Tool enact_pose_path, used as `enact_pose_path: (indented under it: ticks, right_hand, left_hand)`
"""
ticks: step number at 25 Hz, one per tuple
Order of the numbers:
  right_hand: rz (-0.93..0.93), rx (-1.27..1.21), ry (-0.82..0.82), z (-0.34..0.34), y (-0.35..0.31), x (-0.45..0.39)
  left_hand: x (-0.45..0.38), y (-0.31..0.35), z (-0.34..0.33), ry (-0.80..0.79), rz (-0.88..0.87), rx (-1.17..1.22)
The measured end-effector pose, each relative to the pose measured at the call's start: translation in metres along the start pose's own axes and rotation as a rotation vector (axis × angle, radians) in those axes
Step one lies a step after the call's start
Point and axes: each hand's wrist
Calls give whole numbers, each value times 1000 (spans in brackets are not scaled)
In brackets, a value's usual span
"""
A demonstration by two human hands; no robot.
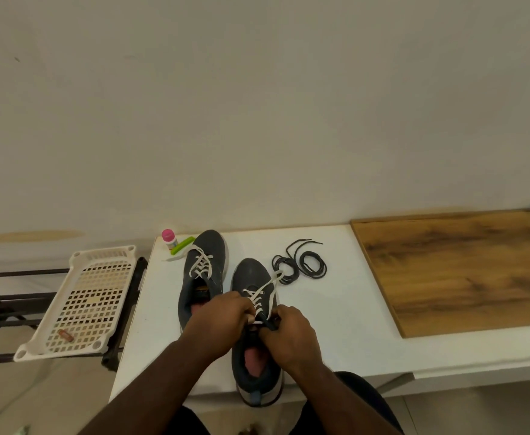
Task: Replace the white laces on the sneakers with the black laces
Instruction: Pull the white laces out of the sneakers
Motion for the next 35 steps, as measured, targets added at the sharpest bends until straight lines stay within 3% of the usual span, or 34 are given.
enact_pose_path:
  ticks: [4, 11, 16, 18, 21, 23, 27, 31, 35]
  right_hand:
    - [11, -6, -10, 3, -1, 0]
    - [21, -15, -44, 11, -7, 7]
    - [44, 2, -71, 14, -6, 13]
    - [29, 9, -71, 13, -6, 15]
    - [-1, 13, -75, 10, -6, 15]
    - [3, 22, -71, 8, -7, 16]
    - [19, 22, -74, 9, -10, 15]
    - [11, 12, -70, 8, -5, 15]
    - [-2, 6, -82, 9, 1, 13]
  left_hand:
    - [6, 0, 2, -15, -39, -131]
    - [17, 3, 0, 111, -191, -268]
    - [28, 24, -12, 87, -130, -356]
    - [27, 17, -1, 190, -120, -258]
    - [26, -17, 27, 366, 146, -67]
    - [30, -27, 28, 307, 237, -151]
    - [34, 6, 2, 64, 4, -259]
    - [30, 10, 5, 86, -63, -371]
    - [25, -21, 39, 261, 277, -263]
Point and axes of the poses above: each hand's wrist, its own x-axis away from the middle knuckle, its own z-axis out of the back of the hand, y = z × x, and after that the axes turned 7 degrees about y, right-handed
